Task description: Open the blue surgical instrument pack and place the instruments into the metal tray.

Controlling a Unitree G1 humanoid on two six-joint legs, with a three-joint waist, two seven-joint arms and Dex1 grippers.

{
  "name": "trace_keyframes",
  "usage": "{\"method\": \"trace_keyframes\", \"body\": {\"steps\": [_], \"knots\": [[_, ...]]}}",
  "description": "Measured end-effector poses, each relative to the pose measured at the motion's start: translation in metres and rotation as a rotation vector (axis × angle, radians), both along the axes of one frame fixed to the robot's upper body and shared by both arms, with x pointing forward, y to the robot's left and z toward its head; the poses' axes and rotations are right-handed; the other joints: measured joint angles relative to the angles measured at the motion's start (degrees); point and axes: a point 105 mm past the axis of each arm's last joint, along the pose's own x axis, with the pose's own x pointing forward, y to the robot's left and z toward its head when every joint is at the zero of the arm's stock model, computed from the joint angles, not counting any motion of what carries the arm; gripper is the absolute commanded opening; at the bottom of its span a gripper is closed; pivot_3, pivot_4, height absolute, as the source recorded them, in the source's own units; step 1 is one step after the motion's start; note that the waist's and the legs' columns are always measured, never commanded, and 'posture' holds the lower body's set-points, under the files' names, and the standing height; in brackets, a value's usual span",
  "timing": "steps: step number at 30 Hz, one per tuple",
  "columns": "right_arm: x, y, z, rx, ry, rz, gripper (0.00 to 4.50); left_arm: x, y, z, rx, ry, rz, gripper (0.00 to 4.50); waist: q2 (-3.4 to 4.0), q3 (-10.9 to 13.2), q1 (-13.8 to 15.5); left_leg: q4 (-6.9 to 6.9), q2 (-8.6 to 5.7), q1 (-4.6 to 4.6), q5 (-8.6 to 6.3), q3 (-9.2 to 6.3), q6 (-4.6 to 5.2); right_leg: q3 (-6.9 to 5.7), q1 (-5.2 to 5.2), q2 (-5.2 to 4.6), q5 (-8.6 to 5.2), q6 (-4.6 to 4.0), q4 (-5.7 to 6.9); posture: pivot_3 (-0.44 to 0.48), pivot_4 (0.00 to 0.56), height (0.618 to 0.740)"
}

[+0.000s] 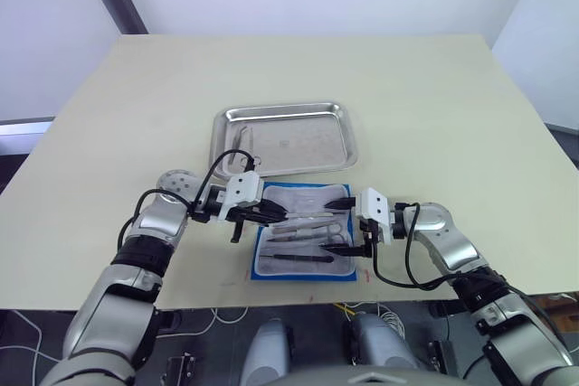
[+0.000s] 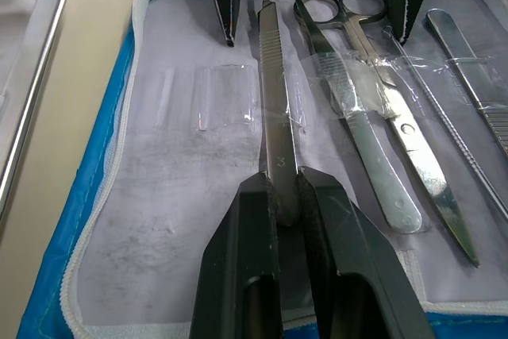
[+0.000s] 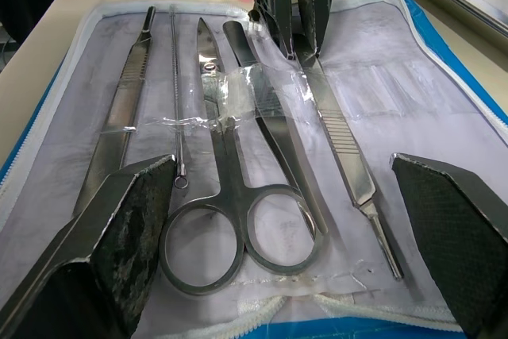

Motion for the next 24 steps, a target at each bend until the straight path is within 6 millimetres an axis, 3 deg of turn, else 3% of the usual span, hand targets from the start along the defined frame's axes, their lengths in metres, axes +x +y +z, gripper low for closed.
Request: {"method": "trace_keyframes", "body": {"steps": [24], "knots": [[-0.001,0.002,0.0,0.007,0.0,0.0,4.5,-0.009,0.033,0.046,0.236,0.02,0.013,0.05,-0.07,0.06,-0.21,-0.02,0.02,-0.03,0.0,-0.03,0.0,-0.02,-0.03,0.02,-0.01,-0.01,-0.01,0.0,0.15,0.74]]}}
